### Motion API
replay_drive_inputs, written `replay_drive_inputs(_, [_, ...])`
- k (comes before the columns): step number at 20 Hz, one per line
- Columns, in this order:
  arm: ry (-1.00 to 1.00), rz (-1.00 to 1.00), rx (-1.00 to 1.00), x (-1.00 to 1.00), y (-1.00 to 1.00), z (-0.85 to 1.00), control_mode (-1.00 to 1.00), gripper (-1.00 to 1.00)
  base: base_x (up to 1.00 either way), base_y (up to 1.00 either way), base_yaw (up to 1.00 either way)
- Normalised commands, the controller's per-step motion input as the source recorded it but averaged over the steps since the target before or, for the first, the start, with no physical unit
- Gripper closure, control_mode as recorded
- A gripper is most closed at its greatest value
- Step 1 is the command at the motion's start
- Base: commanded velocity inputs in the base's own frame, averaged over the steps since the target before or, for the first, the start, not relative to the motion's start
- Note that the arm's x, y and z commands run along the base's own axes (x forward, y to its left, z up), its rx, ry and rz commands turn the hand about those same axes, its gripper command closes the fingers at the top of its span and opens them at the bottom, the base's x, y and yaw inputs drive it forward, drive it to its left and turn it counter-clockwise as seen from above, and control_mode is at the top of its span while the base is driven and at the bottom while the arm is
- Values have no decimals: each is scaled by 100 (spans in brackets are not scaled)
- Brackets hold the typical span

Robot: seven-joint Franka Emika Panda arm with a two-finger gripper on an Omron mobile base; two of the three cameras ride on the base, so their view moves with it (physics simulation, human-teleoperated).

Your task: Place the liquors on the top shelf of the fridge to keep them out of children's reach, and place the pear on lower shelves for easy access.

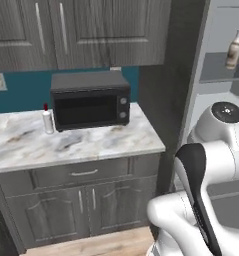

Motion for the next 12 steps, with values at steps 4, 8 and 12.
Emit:
replay_drive_inputs(4, [0, 0, 0, 0, 0, 0, 100, 100, 0, -71, 0])
replay_drive_inputs(8, [0, 0, 0, 0, 0, 0, 100, 100, 0, -71, 0])
replay_drive_inputs(12, [0, 0, 0, 0, 0, 0, 100, 100, 0, -73, 0])
